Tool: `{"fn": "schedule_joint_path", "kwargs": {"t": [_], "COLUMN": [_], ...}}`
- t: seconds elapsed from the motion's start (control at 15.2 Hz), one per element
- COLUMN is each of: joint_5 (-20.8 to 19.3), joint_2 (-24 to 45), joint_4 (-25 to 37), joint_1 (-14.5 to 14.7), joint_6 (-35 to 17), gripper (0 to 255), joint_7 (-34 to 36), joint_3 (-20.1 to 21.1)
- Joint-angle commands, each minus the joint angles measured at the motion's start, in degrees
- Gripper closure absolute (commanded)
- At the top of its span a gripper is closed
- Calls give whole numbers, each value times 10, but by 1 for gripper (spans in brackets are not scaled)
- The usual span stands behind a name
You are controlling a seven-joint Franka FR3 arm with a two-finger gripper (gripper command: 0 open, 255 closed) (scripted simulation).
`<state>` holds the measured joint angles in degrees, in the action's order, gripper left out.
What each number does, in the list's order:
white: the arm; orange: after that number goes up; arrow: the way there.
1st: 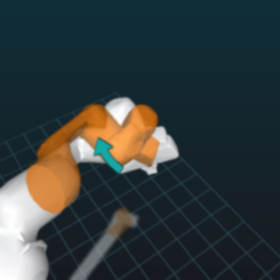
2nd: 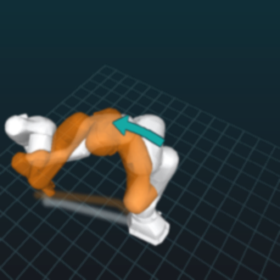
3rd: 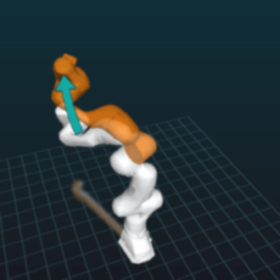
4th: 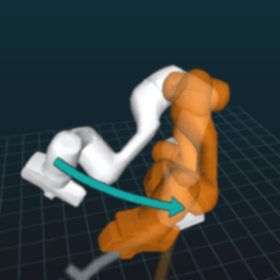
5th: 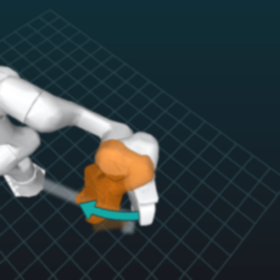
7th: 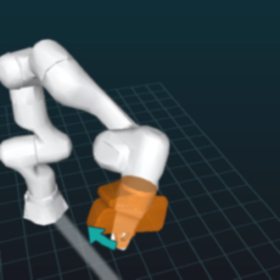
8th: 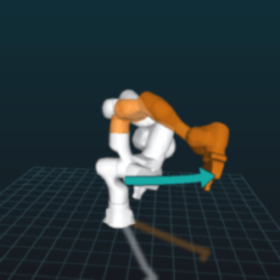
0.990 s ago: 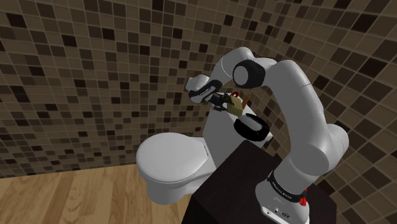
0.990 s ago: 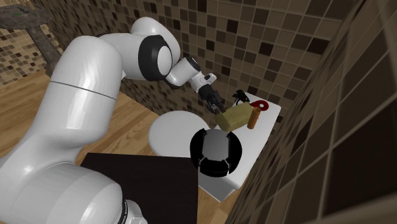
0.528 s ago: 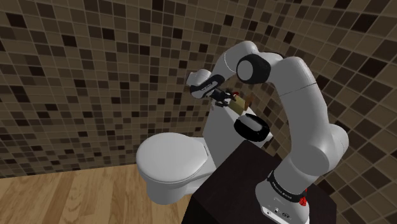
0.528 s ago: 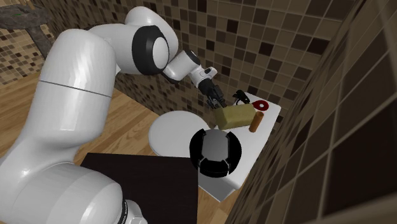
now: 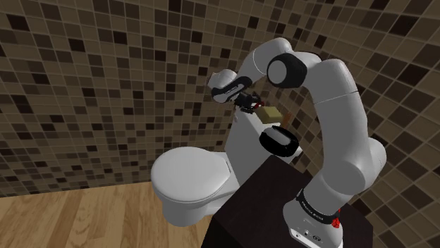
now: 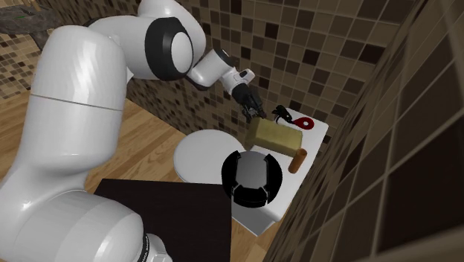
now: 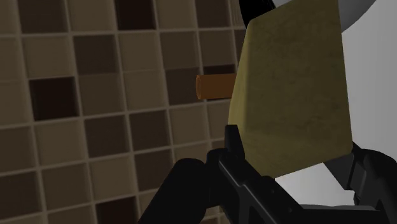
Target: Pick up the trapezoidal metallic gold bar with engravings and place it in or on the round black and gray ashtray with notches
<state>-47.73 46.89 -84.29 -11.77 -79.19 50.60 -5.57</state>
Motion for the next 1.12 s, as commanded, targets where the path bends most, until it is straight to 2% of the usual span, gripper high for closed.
{"fn": "schedule_joint_path", "kwargs": {"t": [0.0, 0.33, 0.66, 1.06], "joint_5": [-2, -5, 3, 15], "joint_2": [-10, -31, -138, -247], "joint_4": [1, -3, -177, -349], "joint_1": [1, 4, 11, 21], "joint_6": [8, 19, -14, -41], "gripper": [255, 255, 255, 255], "joint_7": [-8, -21, 41, 101], "joint_3": [-1, -2, 8, 20]}}
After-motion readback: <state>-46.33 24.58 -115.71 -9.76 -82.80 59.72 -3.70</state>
